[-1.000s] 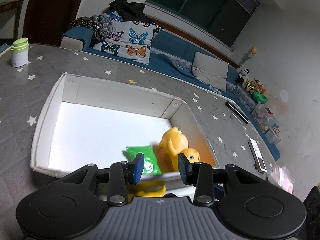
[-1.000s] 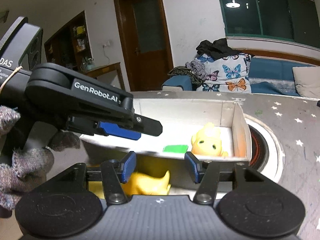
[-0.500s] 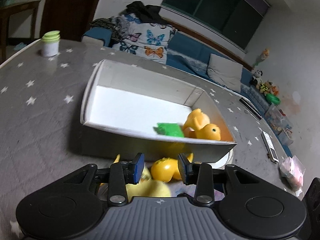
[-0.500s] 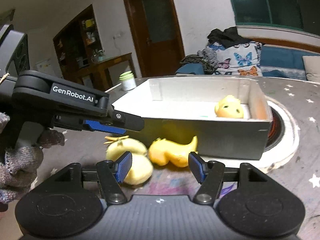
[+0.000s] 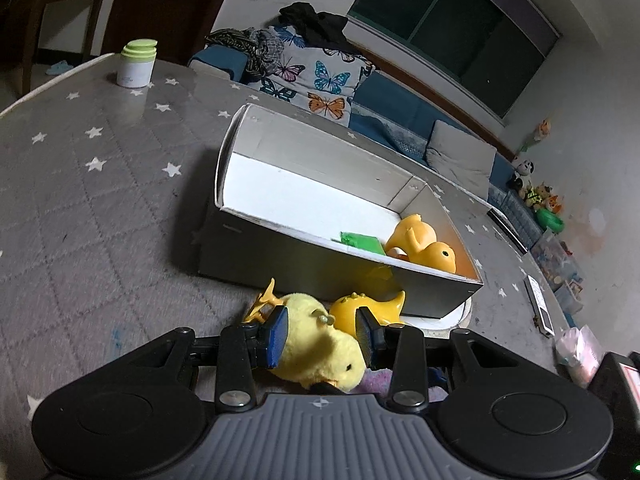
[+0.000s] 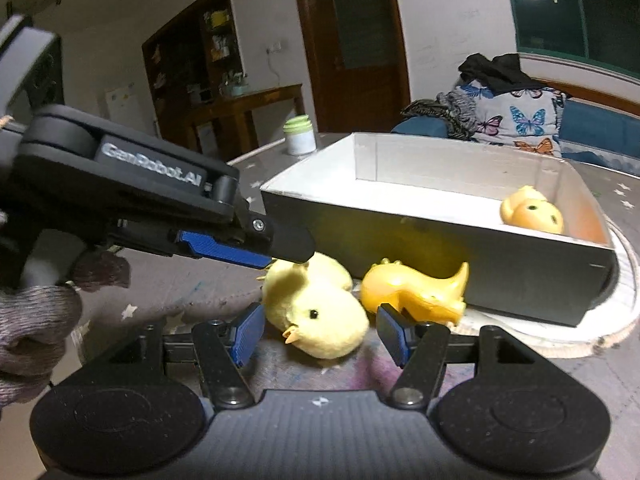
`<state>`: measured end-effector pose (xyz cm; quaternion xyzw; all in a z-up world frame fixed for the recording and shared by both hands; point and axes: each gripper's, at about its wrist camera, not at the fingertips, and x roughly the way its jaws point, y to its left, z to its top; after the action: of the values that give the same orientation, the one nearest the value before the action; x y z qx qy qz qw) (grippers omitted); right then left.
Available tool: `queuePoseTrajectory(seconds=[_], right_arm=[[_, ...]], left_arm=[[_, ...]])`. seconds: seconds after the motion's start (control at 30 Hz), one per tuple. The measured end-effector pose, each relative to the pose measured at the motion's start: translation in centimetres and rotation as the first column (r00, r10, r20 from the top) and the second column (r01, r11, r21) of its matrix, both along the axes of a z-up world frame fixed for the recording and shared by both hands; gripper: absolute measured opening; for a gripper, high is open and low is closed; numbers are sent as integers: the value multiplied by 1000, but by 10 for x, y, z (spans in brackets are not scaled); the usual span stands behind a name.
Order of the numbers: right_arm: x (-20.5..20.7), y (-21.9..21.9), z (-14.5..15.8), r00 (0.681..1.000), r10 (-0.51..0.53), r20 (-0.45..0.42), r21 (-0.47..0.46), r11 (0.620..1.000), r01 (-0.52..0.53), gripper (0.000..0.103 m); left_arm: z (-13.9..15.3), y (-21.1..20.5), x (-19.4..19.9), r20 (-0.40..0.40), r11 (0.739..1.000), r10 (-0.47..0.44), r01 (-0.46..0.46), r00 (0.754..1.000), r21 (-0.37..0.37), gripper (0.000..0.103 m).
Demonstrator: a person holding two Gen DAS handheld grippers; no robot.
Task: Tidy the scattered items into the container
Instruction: 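Lower the right tool onto the yellow plush chick and grasp it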
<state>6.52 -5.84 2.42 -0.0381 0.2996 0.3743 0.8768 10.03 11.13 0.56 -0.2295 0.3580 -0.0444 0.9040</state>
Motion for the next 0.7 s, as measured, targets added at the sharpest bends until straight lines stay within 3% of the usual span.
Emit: queuePoseTrajectory(seconds=[0.17, 0.53, 0.7], right_arm=[[3, 15, -7, 1000, 23, 1, -30, 999, -23, 64], [1, 27, -5, 998, 56, 12, -54, 997, -56, 63], [1, 34, -8, 999, 51, 7, -70, 996, -51, 52]], left_arm=[[-7, 9, 2, -23, 998, 19, -20, 1000, -59, 40], [-17, 19, 9, -32, 994, 38, -41, 999, -98, 40], [-19, 21, 11, -32, 994, 43, -46, 999, -99, 40]])
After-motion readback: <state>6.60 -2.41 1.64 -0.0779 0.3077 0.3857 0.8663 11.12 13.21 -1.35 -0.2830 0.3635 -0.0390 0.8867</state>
